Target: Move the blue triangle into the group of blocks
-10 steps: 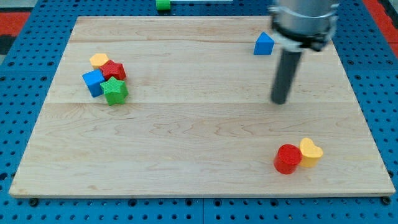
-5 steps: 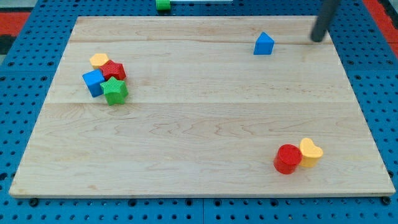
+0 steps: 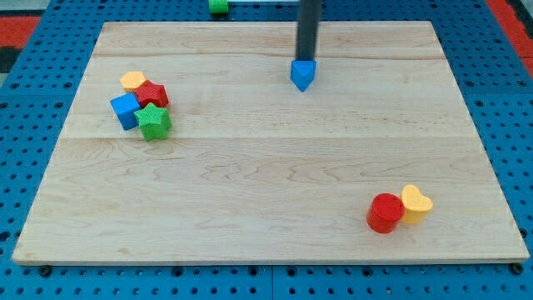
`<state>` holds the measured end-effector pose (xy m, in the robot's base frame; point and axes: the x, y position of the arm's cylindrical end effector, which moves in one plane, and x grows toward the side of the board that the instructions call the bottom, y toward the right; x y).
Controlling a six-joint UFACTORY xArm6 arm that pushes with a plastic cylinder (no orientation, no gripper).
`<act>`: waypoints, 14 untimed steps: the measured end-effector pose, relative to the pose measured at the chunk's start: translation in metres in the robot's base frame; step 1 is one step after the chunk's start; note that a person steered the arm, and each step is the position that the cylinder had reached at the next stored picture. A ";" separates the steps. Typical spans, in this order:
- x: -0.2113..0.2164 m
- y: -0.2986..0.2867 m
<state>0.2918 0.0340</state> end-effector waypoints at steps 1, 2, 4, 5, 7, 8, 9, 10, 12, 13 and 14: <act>0.005 -0.029; 0.024 -0.029; -0.029 -0.009; -0.018 0.071; 0.042 0.015; 0.046 -0.055; 0.044 -0.033; 0.024 0.017; 0.012 -0.076; 0.042 -0.156; 0.062 -0.199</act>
